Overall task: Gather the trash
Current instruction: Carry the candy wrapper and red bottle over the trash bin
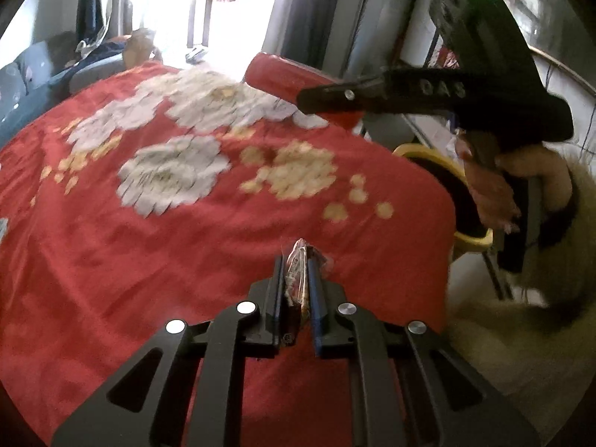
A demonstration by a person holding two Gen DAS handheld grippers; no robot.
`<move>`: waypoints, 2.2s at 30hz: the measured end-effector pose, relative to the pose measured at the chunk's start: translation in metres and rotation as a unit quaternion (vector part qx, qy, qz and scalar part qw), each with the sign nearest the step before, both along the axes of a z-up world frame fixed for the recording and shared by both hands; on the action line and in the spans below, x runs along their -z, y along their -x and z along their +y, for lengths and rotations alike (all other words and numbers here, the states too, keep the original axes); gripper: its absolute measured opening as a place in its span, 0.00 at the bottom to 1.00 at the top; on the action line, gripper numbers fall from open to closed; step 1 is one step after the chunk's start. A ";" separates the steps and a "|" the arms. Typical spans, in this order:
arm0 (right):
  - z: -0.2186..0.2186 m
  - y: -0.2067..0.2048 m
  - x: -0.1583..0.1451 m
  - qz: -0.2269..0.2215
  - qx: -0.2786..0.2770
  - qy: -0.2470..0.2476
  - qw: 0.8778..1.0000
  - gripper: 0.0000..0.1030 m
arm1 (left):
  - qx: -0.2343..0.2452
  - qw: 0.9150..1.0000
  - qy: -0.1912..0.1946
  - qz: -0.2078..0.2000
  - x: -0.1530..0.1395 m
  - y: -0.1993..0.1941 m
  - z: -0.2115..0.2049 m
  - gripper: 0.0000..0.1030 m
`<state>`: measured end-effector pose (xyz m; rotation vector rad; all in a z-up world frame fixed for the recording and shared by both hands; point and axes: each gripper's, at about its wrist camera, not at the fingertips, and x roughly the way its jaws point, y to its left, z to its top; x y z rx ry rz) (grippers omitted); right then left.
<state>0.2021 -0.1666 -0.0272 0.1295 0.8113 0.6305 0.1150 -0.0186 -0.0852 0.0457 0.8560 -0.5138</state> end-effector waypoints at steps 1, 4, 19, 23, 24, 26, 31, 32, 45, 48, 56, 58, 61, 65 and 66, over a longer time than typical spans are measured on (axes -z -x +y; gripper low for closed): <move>-0.006 0.001 -0.001 -0.002 0.006 -0.002 1.000 0.23 | 0.003 1.000 0.007 -0.005 -0.005 -0.002 -0.006 0.11; -0.029 0.006 -0.005 -0.008 0.029 -0.002 1.000 0.23 | 0.012 1.000 0.017 -0.016 -0.014 -0.005 -0.020 0.11; -0.139 0.031 -0.009 -0.010 0.150 -0.014 0.989 0.23 | 0.052 0.995 0.062 -0.052 -0.042 -0.020 -0.102 0.11; -0.162 0.040 -0.009 -0.013 0.177 -0.014 0.984 0.23 | 0.057 0.994 0.069 -0.058 -0.047 -0.023 -0.121 0.11; -0.167 0.042 -0.009 -0.014 0.185 -0.014 0.983 0.23 | 0.058 0.994 0.070 -0.060 -0.048 -0.024 -0.124 0.11; -0.176 0.045 -0.008 -0.013 0.195 -0.016 0.981 0.23 | 0.060 0.994 0.074 -0.062 -0.050 -0.025 -0.132 0.11; -0.200 0.055 -0.002 -0.005 0.226 -0.023 0.974 0.23 | 0.065 0.993 0.077 -0.063 -0.052 -0.026 -0.151 0.11; -0.205 0.057 0.000 -0.004 0.233 -0.024 0.972 0.23 | 0.066 0.993 0.078 -0.062 -0.051 -0.027 -0.155 0.11; -0.252 0.079 0.018 0.014 0.301 -0.023 0.953 0.23 | 0.085 0.992 0.076 -0.059 -0.043 -0.028 -0.197 0.11; -0.262 0.082 0.023 0.022 0.313 -0.028 0.949 0.23 | 0.092 0.991 0.076 -0.058 -0.041 -0.028 -0.207 0.11; -0.280 0.088 0.035 0.037 0.333 -0.036 0.941 0.23 | 0.110 0.989 0.078 -0.053 -0.032 -0.029 -0.228 0.11; -0.284 0.089 0.037 0.041 0.338 -0.039 0.939 0.23 | 0.113 0.989 0.079 -0.050 -0.030 -0.029 -0.232 0.11; -0.288 0.091 0.042 0.048 0.344 -0.043 0.937 0.23 | 0.121 0.989 0.077 -0.046 -0.023 -0.030 -0.240 0.12; -0.296 0.091 0.048 0.058 0.349 -0.048 0.934 0.23 | 0.130 0.988 0.075 -0.038 -0.015 -0.031 -0.251 0.12; -0.297 0.091 0.051 0.062 0.351 -0.050 0.933 0.23 | 0.133 0.988 0.074 -0.036 -0.013 -0.031 -0.253 0.12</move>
